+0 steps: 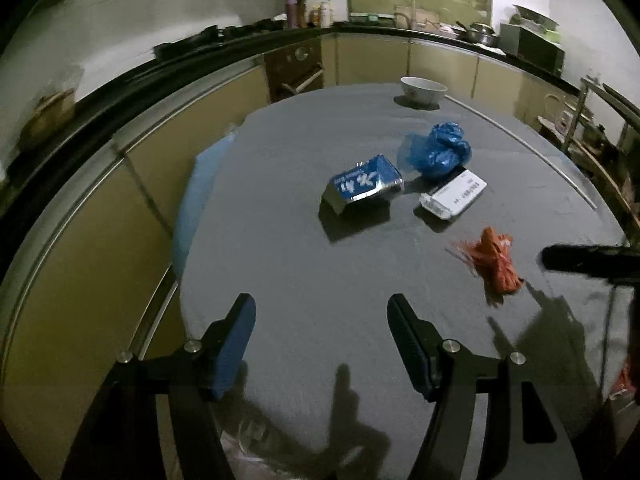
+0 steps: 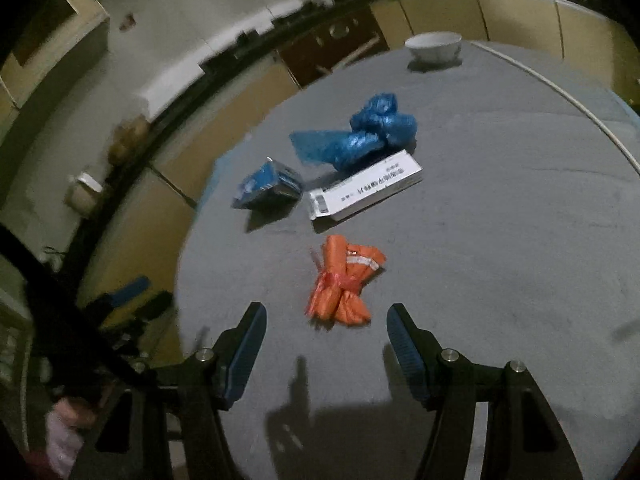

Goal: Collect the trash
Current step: 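Grasp the orange plastic bag with the right tool while the left tool grasps the blue Yunnan Baiyao box, then lift and hold the orange bag and blue box above the table with both tools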

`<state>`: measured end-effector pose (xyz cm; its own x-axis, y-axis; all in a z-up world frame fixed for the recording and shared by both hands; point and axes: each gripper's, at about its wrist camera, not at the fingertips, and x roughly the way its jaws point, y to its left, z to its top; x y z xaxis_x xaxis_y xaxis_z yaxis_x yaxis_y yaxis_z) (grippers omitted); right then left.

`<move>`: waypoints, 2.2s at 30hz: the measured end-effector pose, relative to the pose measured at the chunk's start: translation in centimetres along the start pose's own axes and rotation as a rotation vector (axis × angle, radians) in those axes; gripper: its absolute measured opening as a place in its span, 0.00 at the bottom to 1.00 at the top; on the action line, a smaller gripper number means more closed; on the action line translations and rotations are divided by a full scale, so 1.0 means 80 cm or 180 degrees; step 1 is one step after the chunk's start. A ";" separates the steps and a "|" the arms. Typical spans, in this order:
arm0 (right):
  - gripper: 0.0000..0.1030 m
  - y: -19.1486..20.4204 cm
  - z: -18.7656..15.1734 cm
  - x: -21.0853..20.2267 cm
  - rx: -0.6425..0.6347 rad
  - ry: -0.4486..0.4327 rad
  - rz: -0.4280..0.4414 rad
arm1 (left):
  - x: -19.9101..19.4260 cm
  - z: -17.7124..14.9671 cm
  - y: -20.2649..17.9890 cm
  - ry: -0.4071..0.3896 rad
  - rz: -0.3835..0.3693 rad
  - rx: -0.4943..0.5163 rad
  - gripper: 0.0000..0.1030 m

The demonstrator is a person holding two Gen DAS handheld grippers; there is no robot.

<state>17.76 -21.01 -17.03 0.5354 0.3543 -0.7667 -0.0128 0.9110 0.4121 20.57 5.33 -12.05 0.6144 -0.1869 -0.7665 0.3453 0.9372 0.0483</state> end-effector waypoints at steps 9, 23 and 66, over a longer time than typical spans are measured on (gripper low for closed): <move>0.38 0.006 0.021 0.081 0.0023 0.0199 -0.0424 | 0.071 0.073 0.005 0.0034 -0.0466 0.0399 0.70; 0.34 -0.012 0.001 0.059 -0.0054 0.0270 -0.0460 | 0.157 0.131 -0.034 0.0295 -0.0869 0.1016 0.70; 0.33 -0.171 -0.152 -0.122 0.0987 -0.0408 -0.0487 | 0.017 0.013 -0.224 0.0447 -0.1497 0.0308 0.52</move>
<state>2.43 -34.38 -21.18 0.6130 0.1717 -0.7712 0.3218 0.8372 0.4422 15.95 -12.02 -13.31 0.2771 -0.5350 -0.7981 0.6303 0.7282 -0.2693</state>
